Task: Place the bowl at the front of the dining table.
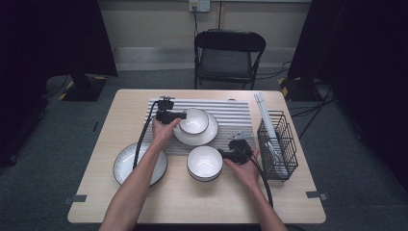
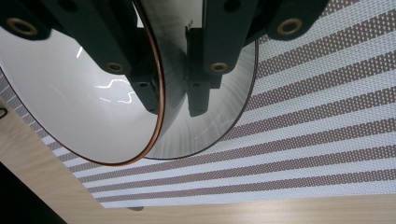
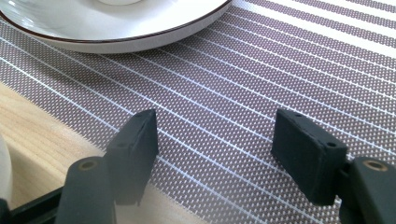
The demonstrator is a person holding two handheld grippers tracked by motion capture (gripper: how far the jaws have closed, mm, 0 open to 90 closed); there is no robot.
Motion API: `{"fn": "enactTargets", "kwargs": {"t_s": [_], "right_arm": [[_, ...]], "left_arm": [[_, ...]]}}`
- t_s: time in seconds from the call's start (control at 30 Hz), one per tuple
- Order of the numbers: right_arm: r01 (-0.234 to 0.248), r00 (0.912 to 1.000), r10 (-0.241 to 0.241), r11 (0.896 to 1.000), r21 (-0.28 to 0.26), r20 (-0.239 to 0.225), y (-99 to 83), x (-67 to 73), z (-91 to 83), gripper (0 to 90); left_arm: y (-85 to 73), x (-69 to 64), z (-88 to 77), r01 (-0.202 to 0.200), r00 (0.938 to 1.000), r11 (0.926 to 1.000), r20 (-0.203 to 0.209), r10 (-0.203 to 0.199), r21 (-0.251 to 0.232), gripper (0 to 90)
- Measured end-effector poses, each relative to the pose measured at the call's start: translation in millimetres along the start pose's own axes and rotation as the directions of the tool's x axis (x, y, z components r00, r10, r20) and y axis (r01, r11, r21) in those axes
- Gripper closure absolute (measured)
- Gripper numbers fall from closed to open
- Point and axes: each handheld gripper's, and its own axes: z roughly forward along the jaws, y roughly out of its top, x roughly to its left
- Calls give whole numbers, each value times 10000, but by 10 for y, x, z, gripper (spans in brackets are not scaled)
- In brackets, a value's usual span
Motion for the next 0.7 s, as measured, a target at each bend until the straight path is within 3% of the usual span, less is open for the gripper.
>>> {"fn": "enactTargets", "kwargs": {"t_s": [0.7], "right_arm": [[1,10000,-1,10000,5,8,0,0,0,310]], "left_arm": [[-52,-17,85,80,9999,9999,78,-81,78,808]]}}
